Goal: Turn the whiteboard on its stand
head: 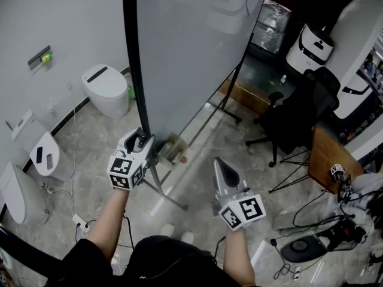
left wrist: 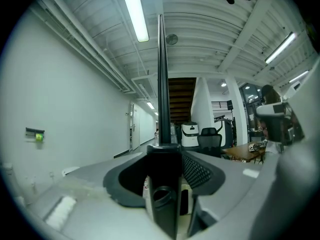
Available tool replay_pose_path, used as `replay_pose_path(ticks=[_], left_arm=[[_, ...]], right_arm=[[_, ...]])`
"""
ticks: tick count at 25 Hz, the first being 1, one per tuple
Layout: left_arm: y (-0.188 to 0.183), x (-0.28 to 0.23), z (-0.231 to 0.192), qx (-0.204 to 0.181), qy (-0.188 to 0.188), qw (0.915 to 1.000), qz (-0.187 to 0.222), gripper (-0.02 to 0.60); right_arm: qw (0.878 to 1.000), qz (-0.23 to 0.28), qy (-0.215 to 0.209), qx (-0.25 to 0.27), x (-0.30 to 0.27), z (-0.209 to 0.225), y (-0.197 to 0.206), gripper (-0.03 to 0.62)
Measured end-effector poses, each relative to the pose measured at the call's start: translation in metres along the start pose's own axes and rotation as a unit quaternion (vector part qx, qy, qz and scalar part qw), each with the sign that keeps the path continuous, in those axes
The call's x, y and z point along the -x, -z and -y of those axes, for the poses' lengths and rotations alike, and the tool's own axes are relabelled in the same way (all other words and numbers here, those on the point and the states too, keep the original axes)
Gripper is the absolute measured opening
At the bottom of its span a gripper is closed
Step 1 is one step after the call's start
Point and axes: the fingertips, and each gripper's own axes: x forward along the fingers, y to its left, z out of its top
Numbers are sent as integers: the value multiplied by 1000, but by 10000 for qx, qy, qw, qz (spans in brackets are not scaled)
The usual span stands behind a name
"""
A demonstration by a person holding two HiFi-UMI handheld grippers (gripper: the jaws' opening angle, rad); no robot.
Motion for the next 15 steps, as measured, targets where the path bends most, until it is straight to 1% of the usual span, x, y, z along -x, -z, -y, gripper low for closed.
replay_pose_path(ticks=[3,7,15], left_arm=[[-8,9,-1,3,-53,10000,82,229],[-19,12,0,-55,-34,9998,184,230],[-19,14,4,-23,-72,9998,182,229]], right_arm=[[10000,4,-9,-8,3,2,-1,9],[10000,51,51,-6,7,6,-3,9],[9999,104,116,4,18,6,-7,9]])
